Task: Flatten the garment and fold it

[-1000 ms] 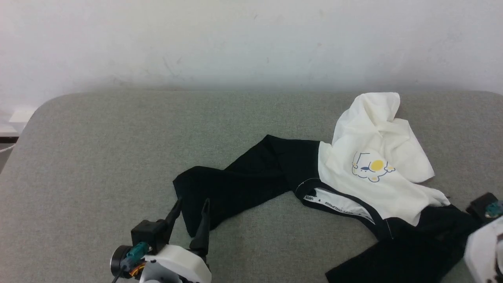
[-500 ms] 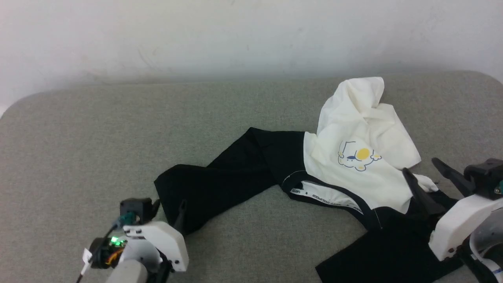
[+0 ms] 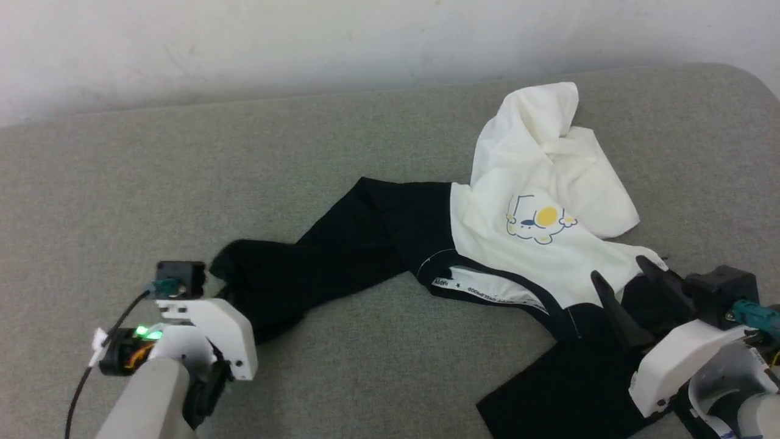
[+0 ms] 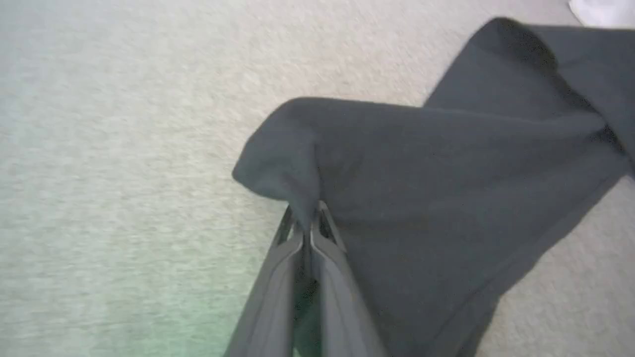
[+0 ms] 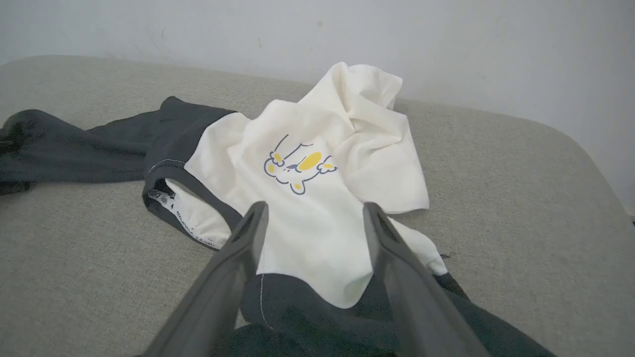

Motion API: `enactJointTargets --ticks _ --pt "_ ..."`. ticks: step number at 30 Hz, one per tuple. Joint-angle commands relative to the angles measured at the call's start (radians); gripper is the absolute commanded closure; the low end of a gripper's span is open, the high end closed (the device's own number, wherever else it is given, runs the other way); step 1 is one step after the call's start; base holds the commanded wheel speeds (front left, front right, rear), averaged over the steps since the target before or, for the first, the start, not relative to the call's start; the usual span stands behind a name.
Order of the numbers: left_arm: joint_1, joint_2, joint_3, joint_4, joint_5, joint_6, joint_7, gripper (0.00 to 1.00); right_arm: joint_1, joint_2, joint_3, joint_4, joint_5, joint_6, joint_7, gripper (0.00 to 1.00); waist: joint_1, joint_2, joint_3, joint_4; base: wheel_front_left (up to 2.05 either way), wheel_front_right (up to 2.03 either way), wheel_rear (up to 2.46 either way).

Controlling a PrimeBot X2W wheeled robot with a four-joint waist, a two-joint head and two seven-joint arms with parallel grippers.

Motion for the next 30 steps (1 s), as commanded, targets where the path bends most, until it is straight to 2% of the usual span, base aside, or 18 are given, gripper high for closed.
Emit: enactJointTargets --ticks 1,8,14,15,16,24,26,30 --pt "0.007 0.022 0.031 0.003 0.004 0.034 -0.064 1.00 0.016 0.007 0.006 0.018 -0.007 -0.002 -0.002 0.00 -0.0002 0.0000 -0.011 0.008 0.00 0.00 0.00" --pt "-0.026 0.098 0.225 -0.075 -0.014 0.137 -0.372 1.00 0.042 0.004 0.045 0.073 0.004 -0.002 0.038 0.00 -0.0002 0.0000 -0.037 0.041 0.00 0.00 0.00" --pt "0.023 0.134 0.333 -0.089 -0.048 0.187 -0.437 1.00 0.072 0.006 0.074 0.106 0.043 -0.002 0.108 0.00 -0.0002 0.0000 -0.040 0.066 0.00 0.00 0.00" --pt "0.035 0.134 0.335 -0.082 -0.051 0.188 -0.435 0.94 0.077 0.004 0.077 0.110 0.048 -0.002 0.120 0.00 -0.0002 0.0000 -0.039 0.069 0.00 0.00 0.00" --pt "0.045 0.132 0.330 -0.073 -0.053 0.184 -0.427 0.00 0.079 0.002 0.080 0.112 0.052 -0.002 0.127 0.00 -0.0002 0.0000 -0.040 0.072 0.00 0.00 0.00" --pt "0.062 0.100 0.298 -0.046 -0.052 0.171 -0.438 0.00 0.086 -0.006 0.050 0.095 0.059 -0.002 0.127 0.00 -0.0002 0.0000 -0.061 0.090 0.00 0.00 0.00" --pt "0.064 0.089 0.295 -0.062 -0.051 0.166 -0.452 0.00 0.090 -0.006 0.010 0.075 0.059 -0.002 0.134 0.00 -0.0002 0.0000 -0.075 0.093 0.00 0.00 0.00" --pt "0.084 0.060 0.285 -0.146 -0.041 0.148 -0.473 0.00 0.108 0.007 -0.147 0.044 0.014 -0.002 0.192 0.00 -0.0002 0.0000 -0.102 0.102 0.00 0.00 0.00"
